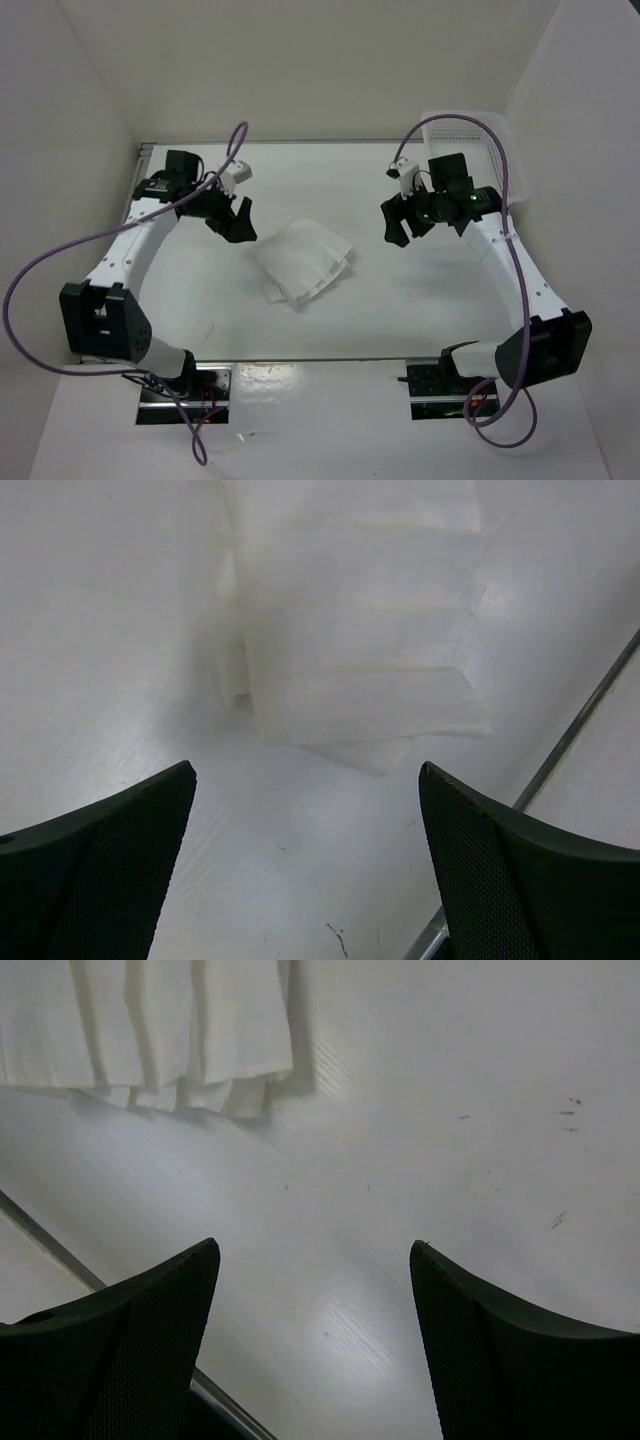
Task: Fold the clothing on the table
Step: Fold the skirt
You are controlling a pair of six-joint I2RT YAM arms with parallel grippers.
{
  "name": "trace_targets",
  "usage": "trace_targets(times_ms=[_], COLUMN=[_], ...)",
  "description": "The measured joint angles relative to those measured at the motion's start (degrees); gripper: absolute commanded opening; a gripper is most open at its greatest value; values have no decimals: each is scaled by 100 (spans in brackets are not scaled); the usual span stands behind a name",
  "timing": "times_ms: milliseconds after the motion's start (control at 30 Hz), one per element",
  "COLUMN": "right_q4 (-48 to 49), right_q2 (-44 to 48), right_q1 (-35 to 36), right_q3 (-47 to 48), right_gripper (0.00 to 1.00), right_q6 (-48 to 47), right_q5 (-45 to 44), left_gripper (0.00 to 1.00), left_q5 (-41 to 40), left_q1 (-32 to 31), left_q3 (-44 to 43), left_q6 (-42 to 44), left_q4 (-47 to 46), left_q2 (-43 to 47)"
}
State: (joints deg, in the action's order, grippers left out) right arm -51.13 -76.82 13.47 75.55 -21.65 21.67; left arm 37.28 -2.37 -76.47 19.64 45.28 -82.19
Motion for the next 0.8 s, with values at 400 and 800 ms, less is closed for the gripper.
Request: trace_targets(times_ms=[400,800], right_q4=[96,96], right_q2=[243,243], right_q1=[-549,-699], right_q3=[-474,-476], right_gripper=[81,81], right_q6=[79,81], right_q5=[374,472], left_gripper=[91,67], left_q5=[-866,-551], left_q1=[-485,-662], left_q3=[492,37], left_q6=[271,310], left_q4=[-87,-278], left_q2=[-1690,-2354])
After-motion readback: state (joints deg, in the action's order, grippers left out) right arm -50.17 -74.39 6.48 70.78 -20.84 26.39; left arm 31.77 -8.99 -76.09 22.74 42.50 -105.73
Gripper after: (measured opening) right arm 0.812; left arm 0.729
